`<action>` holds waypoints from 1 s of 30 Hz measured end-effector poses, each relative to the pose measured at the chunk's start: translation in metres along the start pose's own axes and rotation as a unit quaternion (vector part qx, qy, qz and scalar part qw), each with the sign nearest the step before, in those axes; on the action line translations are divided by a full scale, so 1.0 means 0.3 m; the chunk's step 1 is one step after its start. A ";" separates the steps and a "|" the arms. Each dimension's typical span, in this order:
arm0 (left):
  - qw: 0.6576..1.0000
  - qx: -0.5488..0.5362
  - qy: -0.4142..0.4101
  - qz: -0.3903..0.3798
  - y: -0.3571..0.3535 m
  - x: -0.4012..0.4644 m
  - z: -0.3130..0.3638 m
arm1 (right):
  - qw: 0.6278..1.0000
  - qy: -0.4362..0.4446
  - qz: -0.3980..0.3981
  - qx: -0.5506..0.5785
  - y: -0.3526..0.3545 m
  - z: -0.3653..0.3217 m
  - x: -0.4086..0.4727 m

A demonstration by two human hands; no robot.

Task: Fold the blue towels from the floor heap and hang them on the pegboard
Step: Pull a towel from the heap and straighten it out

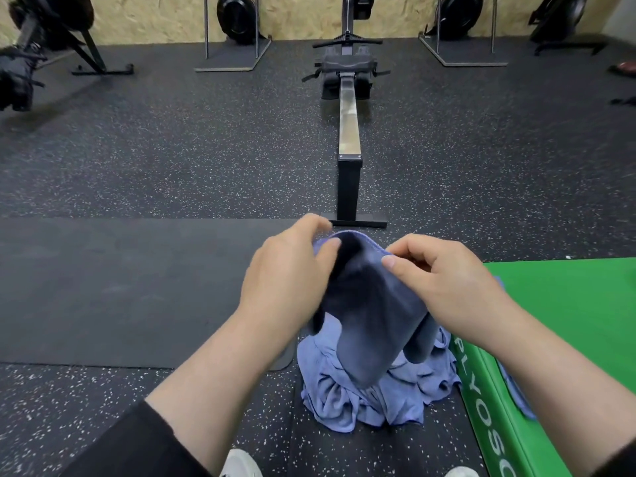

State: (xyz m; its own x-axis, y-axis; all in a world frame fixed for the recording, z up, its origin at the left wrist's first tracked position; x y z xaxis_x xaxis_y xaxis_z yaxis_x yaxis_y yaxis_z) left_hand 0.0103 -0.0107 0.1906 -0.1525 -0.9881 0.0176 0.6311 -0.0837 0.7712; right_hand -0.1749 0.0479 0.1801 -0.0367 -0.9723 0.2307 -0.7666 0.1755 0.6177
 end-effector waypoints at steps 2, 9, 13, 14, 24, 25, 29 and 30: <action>0.997 0.018 -0.052 -0.056 -0.040 -0.024 0.042 | 1.000 0.008 -0.014 -0.007 -0.009 -0.005 0.002; 0.986 0.068 -0.118 -0.099 -0.119 -0.057 0.080 | 0.998 0.032 -0.050 -0.003 -0.033 -0.017 -0.002; 0.991 0.057 -0.095 -0.074 -0.108 -0.044 0.063 | 0.999 0.027 -0.034 0.014 -0.019 -0.002 0.004; 0.993 0.052 -0.085 -0.058 -0.098 -0.039 0.057 | 0.999 0.023 -0.035 0.014 -0.018 0.004 0.005; 1.000 0.004 -0.007 0.007 -0.002 0.008 -0.009 | 1.000 0.016 -0.009 -0.002 -0.009 0.023 0.003; 0.999 0.008 -0.029 -0.020 -0.017 -0.005 0.011 | 1.000 0.015 -0.010 0.001 -0.011 0.019 0.003; 0.988 0.039 -0.105 -0.103 -0.088 -0.055 0.077 | 0.999 0.024 -0.034 0.006 -0.027 0.007 0.003; 0.986 0.045 -0.117 -0.109 -0.100 -0.059 0.083 | 0.999 0.029 -0.040 0.005 -0.031 0.004 0.003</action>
State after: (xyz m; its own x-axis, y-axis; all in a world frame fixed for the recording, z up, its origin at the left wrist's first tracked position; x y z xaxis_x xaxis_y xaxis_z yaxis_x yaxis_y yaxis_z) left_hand -0.0248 0.0126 0.1829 -0.4546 -0.8905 -0.0163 0.4962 -0.2684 0.8257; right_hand -0.1686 0.0453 0.1737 0.0616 -0.9726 0.2243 -0.7715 0.0962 0.6289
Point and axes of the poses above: each hand's wrist, its own x-axis towards the middle knuckle, its own y-axis out of the back of the hand, z = x × y, the point moved 7 cm from there along x, towards the middle knuckle, and after that the axes turned 6 degrees about y, right-handed, at the moved point
